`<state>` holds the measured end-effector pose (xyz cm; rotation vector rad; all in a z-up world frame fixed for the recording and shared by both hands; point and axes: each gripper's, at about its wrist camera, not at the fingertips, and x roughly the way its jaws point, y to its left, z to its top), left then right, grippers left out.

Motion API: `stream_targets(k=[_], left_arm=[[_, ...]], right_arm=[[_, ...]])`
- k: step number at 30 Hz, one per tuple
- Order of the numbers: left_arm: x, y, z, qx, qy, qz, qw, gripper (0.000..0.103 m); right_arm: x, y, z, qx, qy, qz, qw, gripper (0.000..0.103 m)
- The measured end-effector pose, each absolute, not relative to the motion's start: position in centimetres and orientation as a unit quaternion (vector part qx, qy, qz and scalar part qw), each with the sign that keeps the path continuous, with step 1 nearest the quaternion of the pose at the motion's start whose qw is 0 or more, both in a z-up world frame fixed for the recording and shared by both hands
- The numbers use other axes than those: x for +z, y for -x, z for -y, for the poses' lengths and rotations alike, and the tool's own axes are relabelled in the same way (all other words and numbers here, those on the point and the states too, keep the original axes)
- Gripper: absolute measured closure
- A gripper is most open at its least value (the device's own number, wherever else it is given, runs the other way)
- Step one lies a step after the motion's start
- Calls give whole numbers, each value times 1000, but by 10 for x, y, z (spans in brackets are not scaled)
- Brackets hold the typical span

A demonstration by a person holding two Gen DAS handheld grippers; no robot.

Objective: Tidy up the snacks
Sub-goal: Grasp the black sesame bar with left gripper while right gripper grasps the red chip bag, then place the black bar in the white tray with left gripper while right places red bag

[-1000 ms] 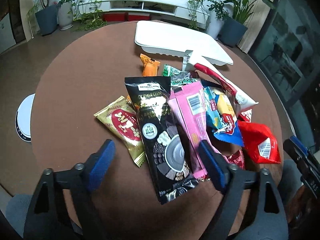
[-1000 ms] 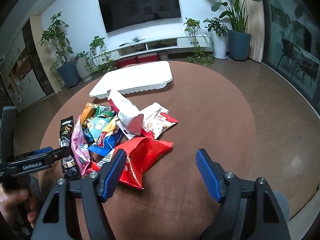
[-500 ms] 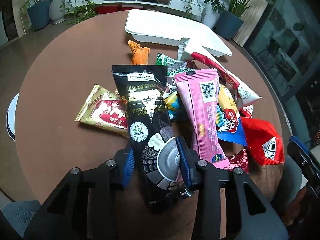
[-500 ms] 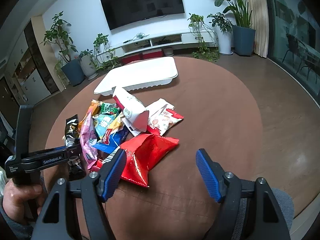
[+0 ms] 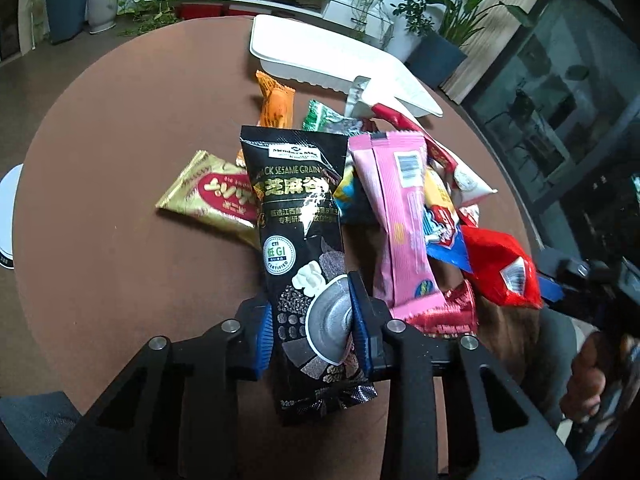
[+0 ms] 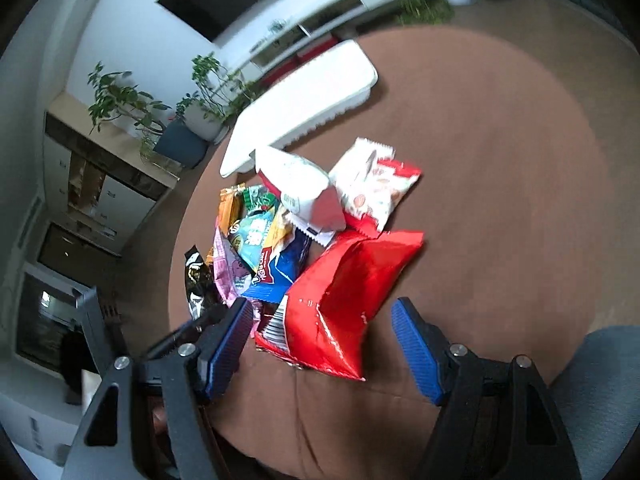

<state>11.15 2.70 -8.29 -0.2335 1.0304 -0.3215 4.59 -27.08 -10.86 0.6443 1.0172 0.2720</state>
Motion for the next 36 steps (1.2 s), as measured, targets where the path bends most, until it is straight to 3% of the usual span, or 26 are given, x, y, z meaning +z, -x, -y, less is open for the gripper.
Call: stream_targets(k=[7, 14, 21, 36], left_arm=[[-81, -101, -25, -162, 97, -481, 856, 73], [-82, -98, -29, -168, 102, -480, 855, 73], [-83, -96, -31, -175, 106, -483, 851, 74], [-66, -81, -43, -211, 149, -483, 837, 74]], right_arm=[[-130, -73, 259, 124, -307, -529, 782, 28], [-141, -68, 269, 130, -329, -523, 776, 53], [-141, -57, 278, 129, -339, -508, 782, 64], [-112, -24, 286, 156, -322, -471, 807, 67]])
